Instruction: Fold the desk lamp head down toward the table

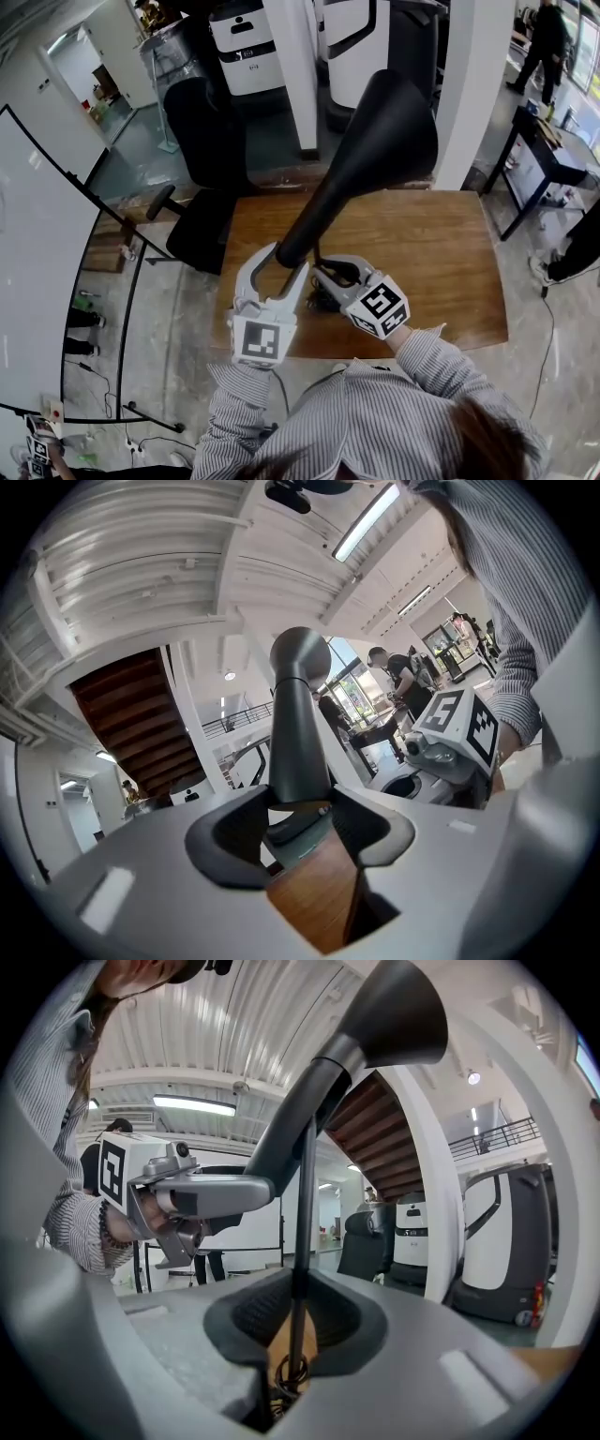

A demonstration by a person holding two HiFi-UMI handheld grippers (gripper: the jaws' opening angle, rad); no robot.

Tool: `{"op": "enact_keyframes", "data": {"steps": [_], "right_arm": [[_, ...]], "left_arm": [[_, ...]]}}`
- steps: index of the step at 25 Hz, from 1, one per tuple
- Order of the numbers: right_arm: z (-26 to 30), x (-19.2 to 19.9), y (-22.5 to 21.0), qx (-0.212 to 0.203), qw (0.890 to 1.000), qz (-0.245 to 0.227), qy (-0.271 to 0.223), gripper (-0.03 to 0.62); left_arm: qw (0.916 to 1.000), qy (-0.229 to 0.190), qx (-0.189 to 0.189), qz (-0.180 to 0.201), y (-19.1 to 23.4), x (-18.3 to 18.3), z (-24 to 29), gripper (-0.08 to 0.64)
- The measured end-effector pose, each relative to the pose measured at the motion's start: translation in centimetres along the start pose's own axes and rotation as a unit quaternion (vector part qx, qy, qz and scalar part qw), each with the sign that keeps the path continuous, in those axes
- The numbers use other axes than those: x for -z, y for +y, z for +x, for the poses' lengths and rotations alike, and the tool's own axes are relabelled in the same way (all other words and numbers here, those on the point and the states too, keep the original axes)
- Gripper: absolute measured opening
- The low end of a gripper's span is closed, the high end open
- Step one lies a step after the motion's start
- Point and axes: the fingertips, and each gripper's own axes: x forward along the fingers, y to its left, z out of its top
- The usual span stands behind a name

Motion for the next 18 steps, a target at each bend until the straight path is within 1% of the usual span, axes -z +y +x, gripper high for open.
{"op": "enact_keyframes", "data": {"steps": [8, 11, 14, 18], "right_arm": [[0.1, -0.2, 0.0, 0.005, 1.0, 0.013, -0.002, 0.048], [0.1, -0.1, 0.0, 0.006, 1.0, 0.016, -0.002, 0.048], [0.1, 0.0, 0.0, 0.006, 1.0, 0.017, 0.0, 0.048], [0.2, -0.2, 0.1, 0.003, 1.0, 0.018, 0.001, 0.048]], "left_arm": [[0.9994, 0.024, 0.026, 0.007, 0.4, 0.0, -0.1, 0.219], [0.9988, 0.029, 0.034, 0.02, 0.9, -0.2, -0.5, 0.219], [0.9972, 0.05, 0.044, 0.033, 1.0, 0.2, -0.9, 0.219], [0.9948, 0.068, 0.062, 0.044, 1.3, -0.1, -1.2, 0.218]]}}
